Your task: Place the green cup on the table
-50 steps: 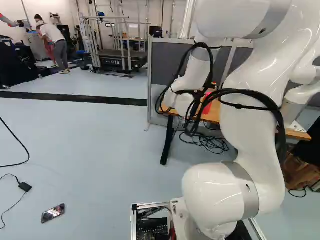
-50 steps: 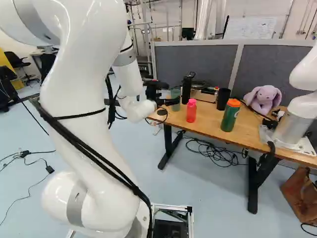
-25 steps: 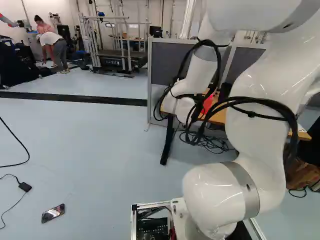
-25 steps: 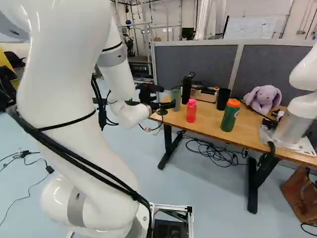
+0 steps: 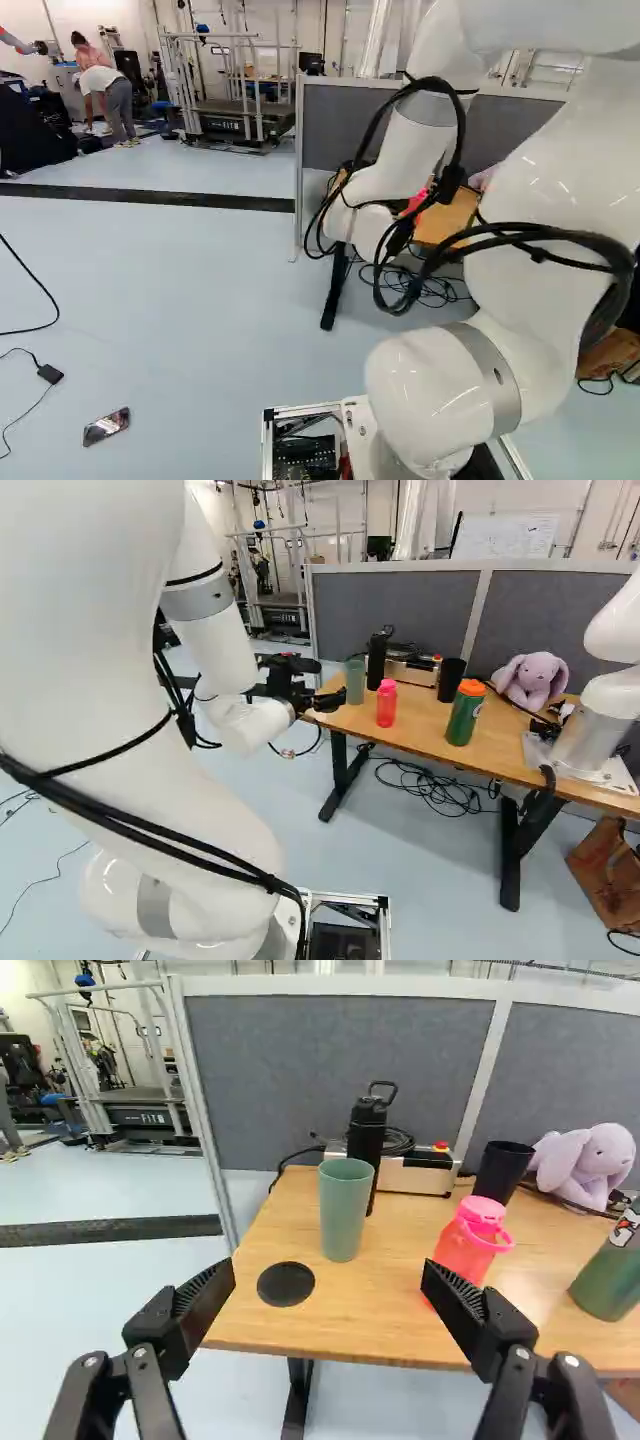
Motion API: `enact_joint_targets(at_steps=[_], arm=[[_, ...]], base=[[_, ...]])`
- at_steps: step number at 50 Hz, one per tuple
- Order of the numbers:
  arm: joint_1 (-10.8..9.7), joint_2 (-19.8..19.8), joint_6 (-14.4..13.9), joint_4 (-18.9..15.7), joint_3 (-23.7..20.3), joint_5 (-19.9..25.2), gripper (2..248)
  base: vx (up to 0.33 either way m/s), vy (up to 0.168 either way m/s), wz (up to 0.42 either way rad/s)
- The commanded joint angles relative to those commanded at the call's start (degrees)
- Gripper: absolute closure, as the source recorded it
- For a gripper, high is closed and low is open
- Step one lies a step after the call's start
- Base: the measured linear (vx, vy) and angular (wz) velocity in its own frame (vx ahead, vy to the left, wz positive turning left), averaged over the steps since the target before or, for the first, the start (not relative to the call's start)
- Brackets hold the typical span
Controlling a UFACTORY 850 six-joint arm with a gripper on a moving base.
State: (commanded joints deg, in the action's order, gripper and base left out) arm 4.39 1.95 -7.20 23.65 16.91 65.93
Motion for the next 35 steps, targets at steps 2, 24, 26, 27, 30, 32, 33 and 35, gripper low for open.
enact_joint_targets(at_steps=[2,24,26,27,30,32,33,35], arm=[[0.1,-0.3,0.0,0.0,-0.3,0.0,3],[0.3,-0.8,0.0,0.0,-0.8,0.0,3],[0.3,-0.8,0.0,0.0,-0.8,0.0,3],[0.3,-0.8,0.0,0.0,-0.8,0.0,3],[0.3,-0.8,0.0,0.0,-0.8,0.0,3],[0.3,-0.8,0.0,0.0,-0.8,0.0,3],[0.3,-0.8,0.0,0.0,-0.8,0.0,3],[0.3,-0.8,0.0,0.0,-0.8,0.0,3]], base=[[0.000,0.000,0.000],[0.000,0.000,0.000],[0.000,0.000,0.000],[0.000,0.000,0.000],[0.000,0.000,0.000],[0.000,0.000,0.000],[0.000,0.000,0.000],[0.000,0.000,0.000]])
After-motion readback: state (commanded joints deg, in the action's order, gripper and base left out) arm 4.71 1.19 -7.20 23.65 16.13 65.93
